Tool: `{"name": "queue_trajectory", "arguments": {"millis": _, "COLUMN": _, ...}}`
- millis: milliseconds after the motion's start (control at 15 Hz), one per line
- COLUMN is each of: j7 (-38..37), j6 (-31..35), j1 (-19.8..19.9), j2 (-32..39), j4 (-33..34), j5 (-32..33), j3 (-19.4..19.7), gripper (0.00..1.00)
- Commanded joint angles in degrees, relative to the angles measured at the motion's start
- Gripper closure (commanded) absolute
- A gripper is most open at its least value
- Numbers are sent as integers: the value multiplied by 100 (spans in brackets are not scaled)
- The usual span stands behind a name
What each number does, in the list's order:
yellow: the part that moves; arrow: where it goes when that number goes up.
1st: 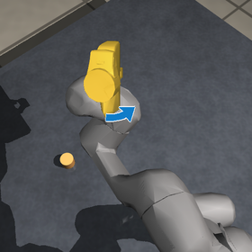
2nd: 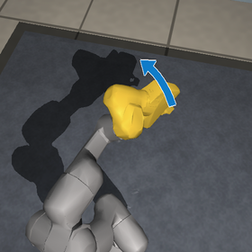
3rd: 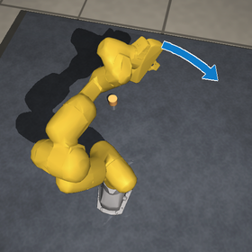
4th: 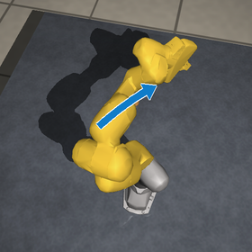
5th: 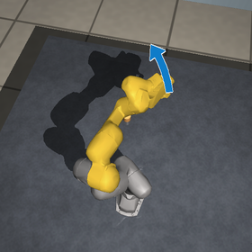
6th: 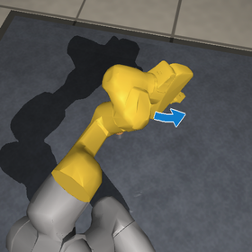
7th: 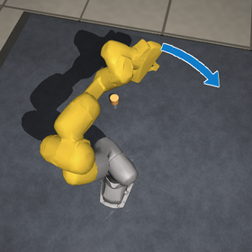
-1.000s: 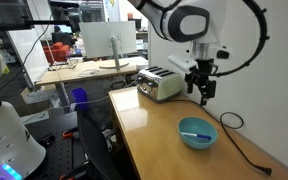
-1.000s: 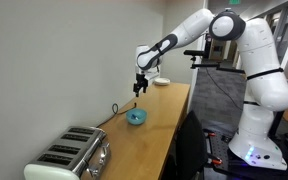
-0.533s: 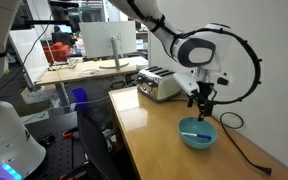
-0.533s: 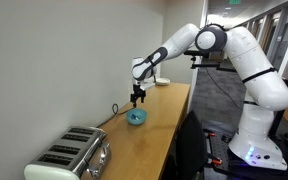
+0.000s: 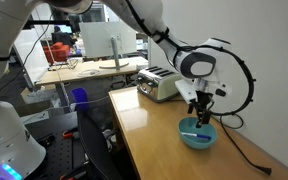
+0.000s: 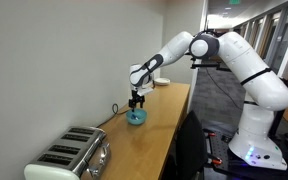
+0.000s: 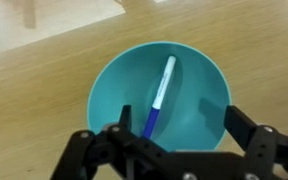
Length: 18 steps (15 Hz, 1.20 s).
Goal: Take the blue pen out of the blue bowl and put it on the table
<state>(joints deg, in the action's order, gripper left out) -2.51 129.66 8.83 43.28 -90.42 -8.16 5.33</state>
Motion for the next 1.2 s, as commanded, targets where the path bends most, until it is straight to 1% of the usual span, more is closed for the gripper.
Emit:
{"name": "queue_trajectory", "arguments": {"millis": 0, "j7": -393, "j6": -226, "j1": 81, "j2": 357, "j4": 434, "j5": -180, "j3": -39, "gripper": 0}}
{"name": "queue_trajectory", "arguments": {"millis": 333, "j7": -676, "j6": -258, "j1": 168, "j2": 876, "j4": 905, "j5": -370, "j3": -74, "gripper": 0}}
{"name": "queue_trajectory", "arguments": {"millis": 933, "j7": -732, "j6": -579, "j1": 268, "j2": 1625, "j4": 1830, "j5": -416, "j3": -106, "gripper": 0}}
{"name": "queue_trajectory", "arguments": {"millis": 1000, "j7": -722, "j6": -627, "j1": 280, "j2": 1681, "j4": 1914, "j5": -415, "j3": -112, "gripper": 11}}
{"name": "queue_trajectory", "arguments": {"millis": 1067, "j7": -701, "j6": -652, "j1": 291, "j2": 1733, "j4": 1990, "j5": -412, "j3": -118, "gripper": 25}}
{"name": "queue_trajectory", "arguments": {"millis": 1133, "j7": -699, "j6": -667, "j1": 289, "j2": 1770, "j4": 2048, "j5": -402, "j3": -116, "gripper": 29}}
